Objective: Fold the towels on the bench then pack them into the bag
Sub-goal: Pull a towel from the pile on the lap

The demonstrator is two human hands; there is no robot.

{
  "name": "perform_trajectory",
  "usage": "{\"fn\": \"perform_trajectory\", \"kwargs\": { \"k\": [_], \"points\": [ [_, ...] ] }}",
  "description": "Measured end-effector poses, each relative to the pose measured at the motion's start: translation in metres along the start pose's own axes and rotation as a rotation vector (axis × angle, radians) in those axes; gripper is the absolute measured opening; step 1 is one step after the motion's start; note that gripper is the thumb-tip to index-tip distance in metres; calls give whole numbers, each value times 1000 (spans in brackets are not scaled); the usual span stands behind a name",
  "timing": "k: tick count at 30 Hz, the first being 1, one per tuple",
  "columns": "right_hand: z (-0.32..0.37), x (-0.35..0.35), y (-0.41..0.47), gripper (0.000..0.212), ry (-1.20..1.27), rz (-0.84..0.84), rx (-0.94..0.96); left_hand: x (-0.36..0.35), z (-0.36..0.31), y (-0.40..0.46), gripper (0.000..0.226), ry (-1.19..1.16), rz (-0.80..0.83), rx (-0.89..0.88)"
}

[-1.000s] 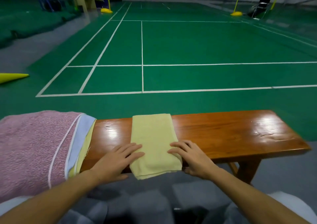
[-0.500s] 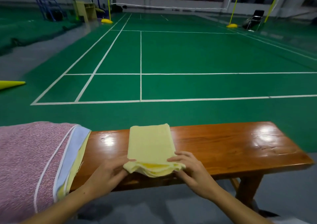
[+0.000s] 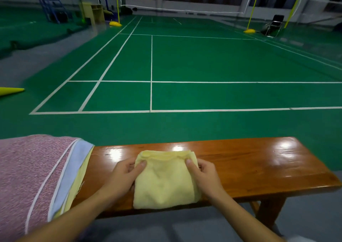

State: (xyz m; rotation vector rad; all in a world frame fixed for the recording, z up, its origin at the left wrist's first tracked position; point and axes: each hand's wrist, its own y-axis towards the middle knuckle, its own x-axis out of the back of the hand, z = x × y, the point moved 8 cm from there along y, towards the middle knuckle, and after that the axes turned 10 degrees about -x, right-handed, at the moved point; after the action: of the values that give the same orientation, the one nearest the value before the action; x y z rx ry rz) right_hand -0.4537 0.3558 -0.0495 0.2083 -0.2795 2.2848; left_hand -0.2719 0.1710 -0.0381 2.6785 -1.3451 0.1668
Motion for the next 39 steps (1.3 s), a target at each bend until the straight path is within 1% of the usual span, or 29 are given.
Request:
{"fn": "perform_trajectory", "kwargs": {
  "k": [3,4,5,7,8,9,10,12,13,14,16,17,18,20,21,23,24,27,29,31,33,35,37,39],
  "points": [
    [3,-3,35,39,-49,-79,-51,11,17,26,32,55,-142,106],
    [4,-2,43,34,-58,-100,-79,20,18,35,35,157,-194,92],
    [3,2,48,30,-128,-141,-101,30,15,42,37,361,-218,41],
    [3,12,52,47,-453,-253,-23,35,3,44,43,840,-189,-120],
    [5,12,50,48,-572,-275,75,28,0,42,46,978,-141,-232],
    [7,4,47,46,-631,-233,186,15,5,38,50,1052,-52,-331],
    [9,-10,40,44,-689,-145,291,-1,11,33,55,1090,58,-407],
    [1,-48,21,47,-863,100,425,-31,37,24,64,1145,280,-448],
    [-8,-63,12,50,-953,208,448,-38,46,21,67,1157,358,-428],
    [-16,-71,5,52,-1025,275,468,-41,53,19,70,1156,414,-400],
    [-25,-66,0,56,-1088,308,468,-36,59,18,70,1173,488,-398],
    [-28,-59,1,58,-1092,311,439,-32,58,18,69,1179,512,-415],
    [-30,-51,4,60,-1085,316,398,-26,57,19,68,1171,522,-427],
    [-30,-39,5,64,-1078,308,341,-16,49,18,64,1142,481,-470],
    [-30,-35,5,64,-1087,290,341,-13,42,16,59,1125,444,-525],
    [-22,-33,1,64,-1079,230,404,-12,26,8,48,1076,395,-647],
    [-16,-34,-3,64,-1059,215,439,-14,20,4,47,1040,394,-676],
    [-12,-40,-14,68,-1027,281,454,-22,14,-7,62,1030,462,-650],
    [-13,-43,-20,75,-1068,311,467,-27,17,-11,65,1097,510,-660],
    [-14,-44,-22,78,-1103,310,492,-29,12,-14,54,1139,490,-716],
    [-15,-45,-22,76,-1136,310,502,-31,3,-14,34,1164,445,-804],
    [-15,-46,-21,72,-1145,295,506,-33,1,-13,21,1149,431,-850],
    [-14,-45,-20,64,-1130,275,511,-28,3,-8,22,1054,414,-764],
    [-10,-43,-18,52,-1087,254,506,-19,7,-1,26,908,403,-592]
  ]
}}
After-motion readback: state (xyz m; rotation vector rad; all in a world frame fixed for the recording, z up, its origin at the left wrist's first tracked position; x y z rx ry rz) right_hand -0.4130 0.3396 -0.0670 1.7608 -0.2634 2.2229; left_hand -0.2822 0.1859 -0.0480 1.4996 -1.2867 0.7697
